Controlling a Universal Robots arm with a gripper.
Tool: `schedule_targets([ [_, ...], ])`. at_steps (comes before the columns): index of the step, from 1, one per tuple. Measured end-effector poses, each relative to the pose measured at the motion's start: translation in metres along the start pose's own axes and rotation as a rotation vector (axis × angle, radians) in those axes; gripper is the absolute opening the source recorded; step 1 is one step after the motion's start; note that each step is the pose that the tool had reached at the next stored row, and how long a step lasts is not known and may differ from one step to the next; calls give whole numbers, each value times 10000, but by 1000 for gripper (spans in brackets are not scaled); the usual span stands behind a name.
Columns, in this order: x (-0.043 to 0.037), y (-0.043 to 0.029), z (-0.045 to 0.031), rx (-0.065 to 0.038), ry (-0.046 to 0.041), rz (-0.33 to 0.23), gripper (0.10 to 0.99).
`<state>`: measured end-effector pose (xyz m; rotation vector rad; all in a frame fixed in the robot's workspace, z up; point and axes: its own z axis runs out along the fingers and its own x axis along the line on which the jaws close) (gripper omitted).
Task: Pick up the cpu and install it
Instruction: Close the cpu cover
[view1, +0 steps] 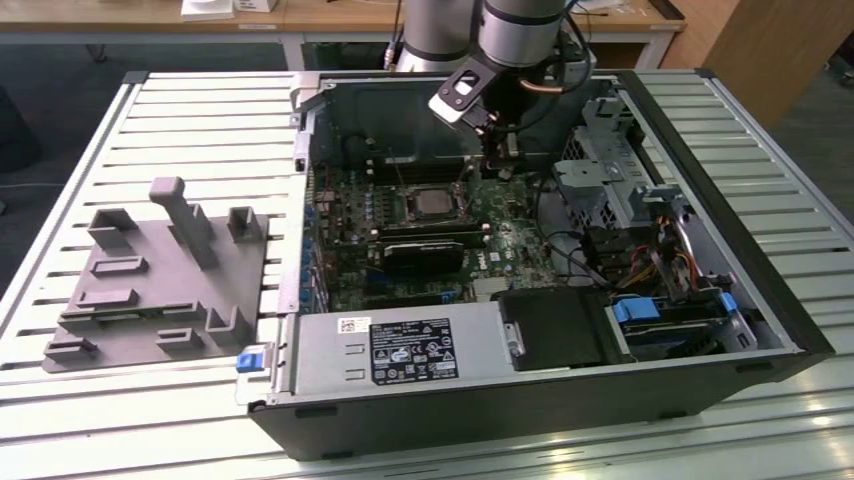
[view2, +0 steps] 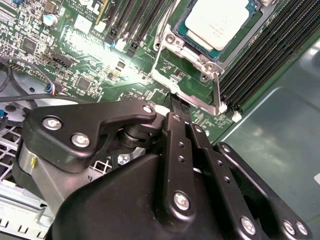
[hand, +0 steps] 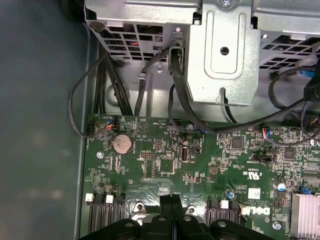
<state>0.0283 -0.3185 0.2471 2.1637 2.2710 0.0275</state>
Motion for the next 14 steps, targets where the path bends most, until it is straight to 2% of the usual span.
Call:
schedule_targets([
  [14,3,-61,-1,0,-1,1,106],
])
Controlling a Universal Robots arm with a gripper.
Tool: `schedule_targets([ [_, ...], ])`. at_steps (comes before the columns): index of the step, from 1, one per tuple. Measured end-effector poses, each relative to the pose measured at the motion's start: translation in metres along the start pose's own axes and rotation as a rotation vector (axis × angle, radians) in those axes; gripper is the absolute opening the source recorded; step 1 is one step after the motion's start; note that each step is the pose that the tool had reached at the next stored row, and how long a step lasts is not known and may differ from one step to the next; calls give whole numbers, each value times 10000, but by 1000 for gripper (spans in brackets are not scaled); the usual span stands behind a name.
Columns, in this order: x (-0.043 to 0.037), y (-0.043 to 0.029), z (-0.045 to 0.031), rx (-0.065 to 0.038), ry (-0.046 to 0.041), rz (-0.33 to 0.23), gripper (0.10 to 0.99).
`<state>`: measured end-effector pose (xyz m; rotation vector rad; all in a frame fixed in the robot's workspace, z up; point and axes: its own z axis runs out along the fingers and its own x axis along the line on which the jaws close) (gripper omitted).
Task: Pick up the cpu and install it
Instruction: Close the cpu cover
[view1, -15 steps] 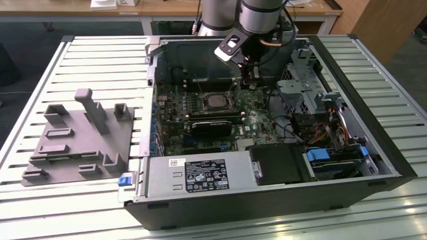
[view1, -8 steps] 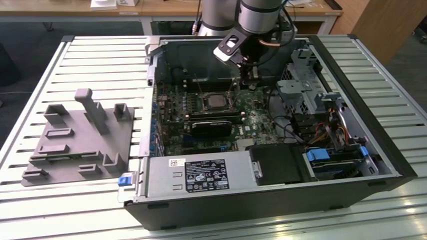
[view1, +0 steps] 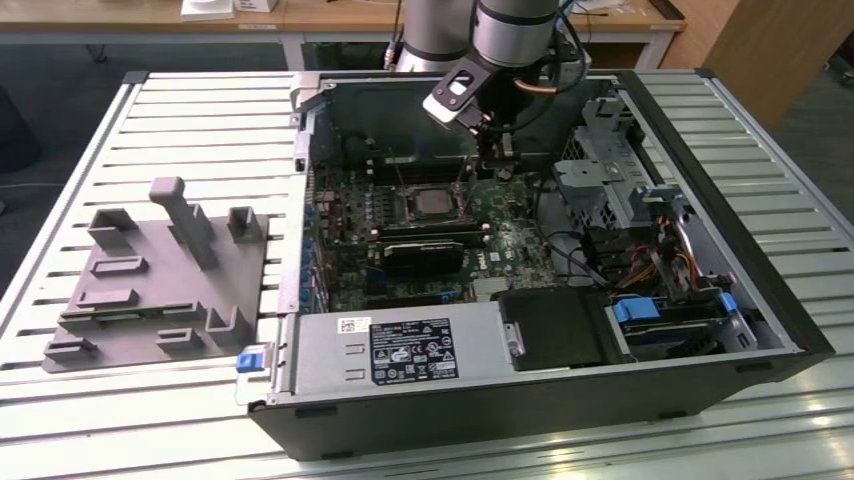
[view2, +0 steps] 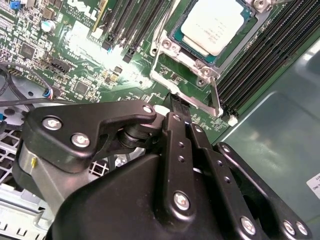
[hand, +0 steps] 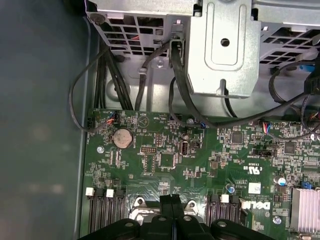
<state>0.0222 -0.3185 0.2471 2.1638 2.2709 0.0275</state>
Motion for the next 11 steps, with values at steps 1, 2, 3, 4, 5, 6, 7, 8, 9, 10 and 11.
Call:
schedule_targets([
  [1,0,-5,0,0,1,0,106],
  [2,1,-12,0,0,0,-1,106],
  [3,1,-19,0,0,0,0,106],
  [4,1,-25,0,0,1,-1,106],
  [5,2,-31,0,0,1,0,106],
  [6,2,-37,-1,1,0,0,106],
  [7,2,-44,-1,0,0,-1,106],
  [8,3,-51,0,0,1,0,106],
  [9,3,-59,-1,0,0,-1,106],
  [10,3,-67,-1,0,0,0,106],
  [11,4,-75,-1,0,1,0,106],
])
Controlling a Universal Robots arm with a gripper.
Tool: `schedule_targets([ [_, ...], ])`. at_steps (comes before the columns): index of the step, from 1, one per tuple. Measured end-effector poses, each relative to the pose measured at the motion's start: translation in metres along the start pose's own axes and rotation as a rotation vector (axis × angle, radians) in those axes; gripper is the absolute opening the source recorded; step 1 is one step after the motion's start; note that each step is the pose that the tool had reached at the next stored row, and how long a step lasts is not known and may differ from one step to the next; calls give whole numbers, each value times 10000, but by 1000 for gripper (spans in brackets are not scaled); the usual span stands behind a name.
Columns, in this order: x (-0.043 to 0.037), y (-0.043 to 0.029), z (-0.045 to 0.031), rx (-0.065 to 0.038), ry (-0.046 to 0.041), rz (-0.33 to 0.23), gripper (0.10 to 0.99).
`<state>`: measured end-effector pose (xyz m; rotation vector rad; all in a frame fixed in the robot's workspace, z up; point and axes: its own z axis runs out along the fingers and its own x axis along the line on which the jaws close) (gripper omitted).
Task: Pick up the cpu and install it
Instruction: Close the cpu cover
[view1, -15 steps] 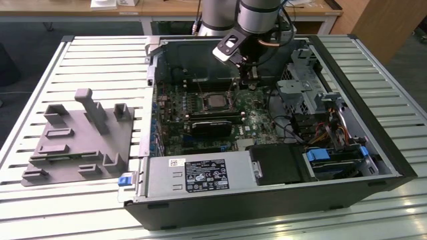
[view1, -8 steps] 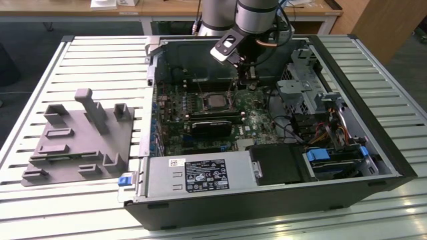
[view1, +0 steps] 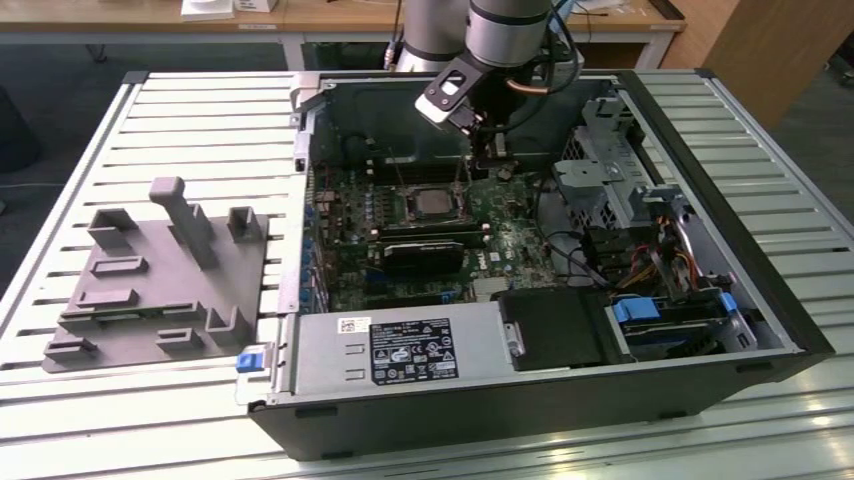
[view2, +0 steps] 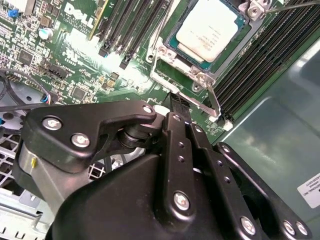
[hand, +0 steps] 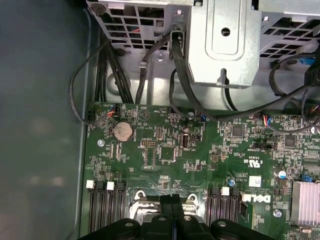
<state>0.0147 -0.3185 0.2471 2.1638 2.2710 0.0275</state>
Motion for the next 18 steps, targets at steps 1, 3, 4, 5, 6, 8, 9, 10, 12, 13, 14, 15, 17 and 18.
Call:
schedule_targets([
  [1,0,-8,0,0,0,0,106],
  [3,1,-22,0,0,0,0,106],
  [4,1,-26,-1,0,0,0,106],
  [5,1,-30,-1,0,0,0,106],
  [6,2,-36,-1,0,0,1,106],
  [8,3,-51,-1,0,0,0,106],
  [9,3,-60,-1,0,0,0,106],
  [10,3,-69,-1,0,0,0,106],
  [12,5,-82,4,-1,2,0,106],
  [13,5,-90,8,-1,1,0,106],
  [14,5,-96,13,2,0,-1,106],
  [15,4,-105,21,4,-1,-1,106],
  [17,4,-126,34,5,0,0,106],
  [18,4,-136,40,6,0,0,106],
])
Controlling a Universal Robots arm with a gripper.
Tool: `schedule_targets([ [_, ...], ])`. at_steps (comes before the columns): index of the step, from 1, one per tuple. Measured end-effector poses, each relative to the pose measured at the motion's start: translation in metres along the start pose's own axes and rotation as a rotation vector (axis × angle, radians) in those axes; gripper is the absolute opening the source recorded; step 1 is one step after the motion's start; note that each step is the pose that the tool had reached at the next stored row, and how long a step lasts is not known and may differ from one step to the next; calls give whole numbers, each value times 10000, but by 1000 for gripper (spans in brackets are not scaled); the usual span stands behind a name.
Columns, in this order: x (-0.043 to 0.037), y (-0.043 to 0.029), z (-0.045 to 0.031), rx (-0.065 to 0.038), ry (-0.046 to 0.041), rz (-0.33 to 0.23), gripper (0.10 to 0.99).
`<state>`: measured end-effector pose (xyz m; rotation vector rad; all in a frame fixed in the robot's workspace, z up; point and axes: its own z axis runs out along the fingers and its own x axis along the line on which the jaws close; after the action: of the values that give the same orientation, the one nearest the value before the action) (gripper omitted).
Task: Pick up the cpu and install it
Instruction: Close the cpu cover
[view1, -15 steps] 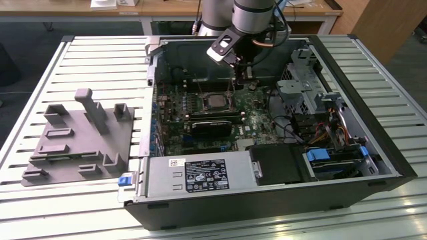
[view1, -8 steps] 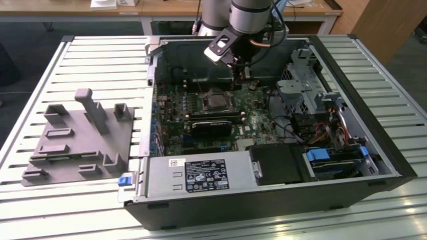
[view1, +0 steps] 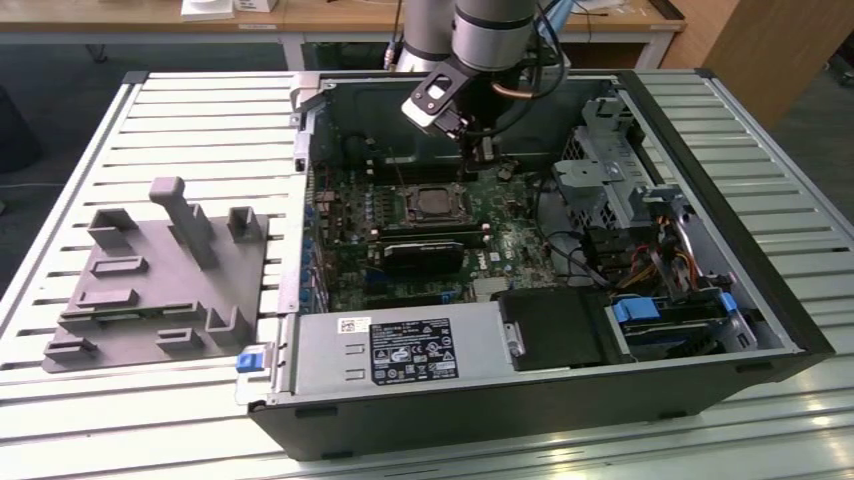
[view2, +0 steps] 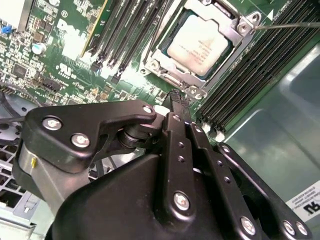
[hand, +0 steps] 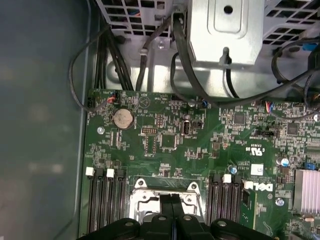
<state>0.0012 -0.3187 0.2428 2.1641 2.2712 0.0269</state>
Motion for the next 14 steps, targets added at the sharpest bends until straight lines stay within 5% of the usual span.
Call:
schedule_targets([
  [8,3,-63,7,0,1,-1,106],
  [14,11,-222,5,0,1,0,106],
])
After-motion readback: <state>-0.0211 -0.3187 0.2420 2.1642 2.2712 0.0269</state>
